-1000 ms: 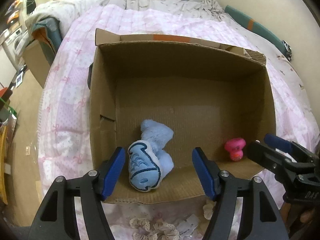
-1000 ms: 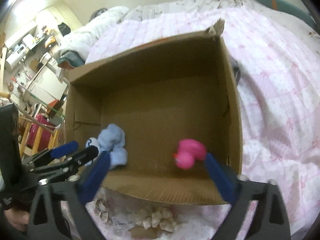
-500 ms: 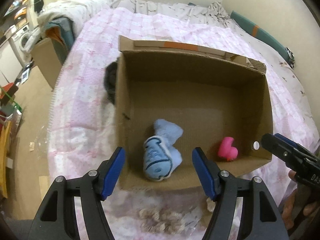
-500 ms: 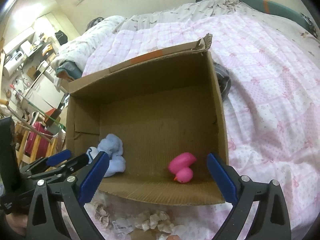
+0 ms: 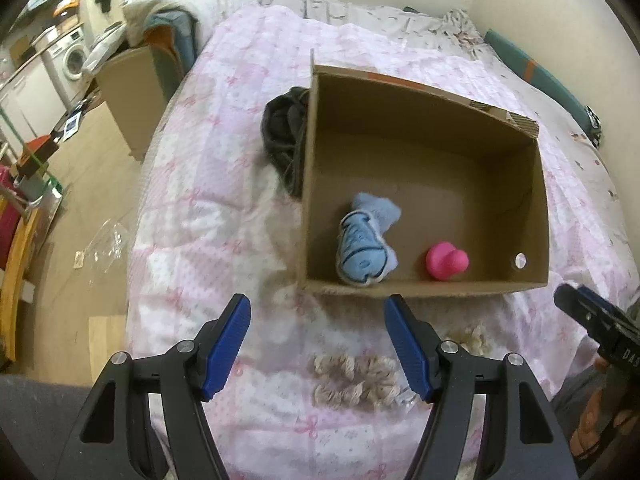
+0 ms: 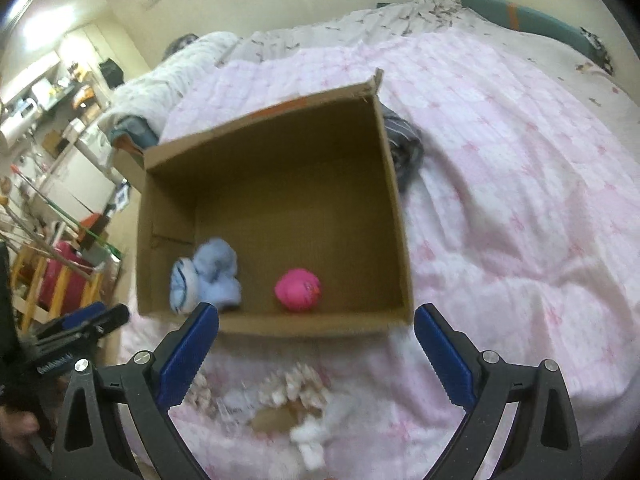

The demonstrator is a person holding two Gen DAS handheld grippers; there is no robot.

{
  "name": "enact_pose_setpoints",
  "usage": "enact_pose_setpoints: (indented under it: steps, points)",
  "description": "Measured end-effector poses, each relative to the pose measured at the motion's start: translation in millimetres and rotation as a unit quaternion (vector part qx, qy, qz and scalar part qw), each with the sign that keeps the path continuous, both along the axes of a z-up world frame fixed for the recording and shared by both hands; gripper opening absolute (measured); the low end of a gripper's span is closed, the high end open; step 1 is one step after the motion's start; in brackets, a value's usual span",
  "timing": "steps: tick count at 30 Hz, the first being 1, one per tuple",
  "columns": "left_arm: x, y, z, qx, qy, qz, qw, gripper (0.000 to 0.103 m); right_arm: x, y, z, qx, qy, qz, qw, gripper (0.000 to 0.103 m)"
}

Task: Organize soft objects
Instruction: 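Withdraw both grippers from the box toward the remaining items, then grasp the beige lace scrunchie with the left gripper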

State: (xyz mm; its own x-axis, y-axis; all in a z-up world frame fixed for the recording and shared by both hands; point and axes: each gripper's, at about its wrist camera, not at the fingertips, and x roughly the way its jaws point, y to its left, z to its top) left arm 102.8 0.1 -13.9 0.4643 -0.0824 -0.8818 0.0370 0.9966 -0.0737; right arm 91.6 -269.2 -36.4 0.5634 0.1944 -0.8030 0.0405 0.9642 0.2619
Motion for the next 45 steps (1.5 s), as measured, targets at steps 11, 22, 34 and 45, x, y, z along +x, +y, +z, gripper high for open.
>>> enact_pose_setpoints:
  steps: [11, 22, 34, 45]
  points:
    - [-8.0, 28.6, -15.2, 0.009, 0.037, 0.060, 0.9975, 0.067, -32.7, -6.6, -14.3, -0.046, 0.041, -0.041, 0.997, 0.103]
    - [3.4, -1.5, -66.7, -0.098, 0.147, 0.015, 0.9841, 0.067, -29.5, -14.9, -27.4, -0.012, 0.087, -0.048, 0.995, 0.103]
    - [13.6, -15.5, -113.6, -0.056, 0.202, 0.037, 0.9770, 0.074, -25.2, -11.5, -42.6, -0.004, 0.114, -0.042, 0.993, 0.103]
    - [-0.7, 9.3, -135.0, -0.056, 0.239, 0.062, 0.9674, 0.036, -20.6, -10.7, -52.2, 0.009, 0.128, -0.040, 0.991, 0.103]
